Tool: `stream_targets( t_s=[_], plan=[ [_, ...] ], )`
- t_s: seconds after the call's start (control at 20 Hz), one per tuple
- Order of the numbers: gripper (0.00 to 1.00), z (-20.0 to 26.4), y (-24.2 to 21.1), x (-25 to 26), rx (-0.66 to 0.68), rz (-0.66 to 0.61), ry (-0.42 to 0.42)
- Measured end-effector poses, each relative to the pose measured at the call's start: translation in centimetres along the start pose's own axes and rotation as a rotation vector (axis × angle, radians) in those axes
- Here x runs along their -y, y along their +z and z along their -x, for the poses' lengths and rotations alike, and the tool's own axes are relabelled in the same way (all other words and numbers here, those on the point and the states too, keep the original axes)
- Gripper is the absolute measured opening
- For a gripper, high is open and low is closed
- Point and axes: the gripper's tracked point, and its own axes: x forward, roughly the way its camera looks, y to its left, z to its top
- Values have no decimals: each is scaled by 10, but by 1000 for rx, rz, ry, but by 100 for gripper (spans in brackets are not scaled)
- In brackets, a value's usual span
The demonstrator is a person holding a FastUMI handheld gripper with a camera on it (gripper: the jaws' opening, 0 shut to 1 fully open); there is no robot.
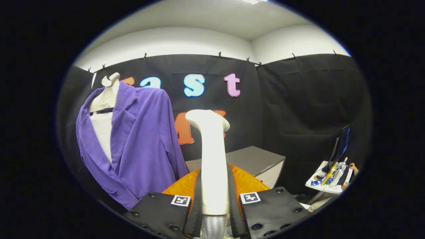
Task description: Iron the clothes twice with a garment steamer, once on the left side and once on the right side.
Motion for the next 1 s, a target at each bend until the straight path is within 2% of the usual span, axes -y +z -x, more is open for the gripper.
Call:
stream_targets(
  t_s=[0.15,0.3,0.65,1.0],
  plan=[
    [41,36,11,-34,45,25,35],
    [41,51,13,-67,73,38,69],
    [41,35,-10,-135,81,73,138],
    [41,17,-18,-143,111,105,125]
  ],
)
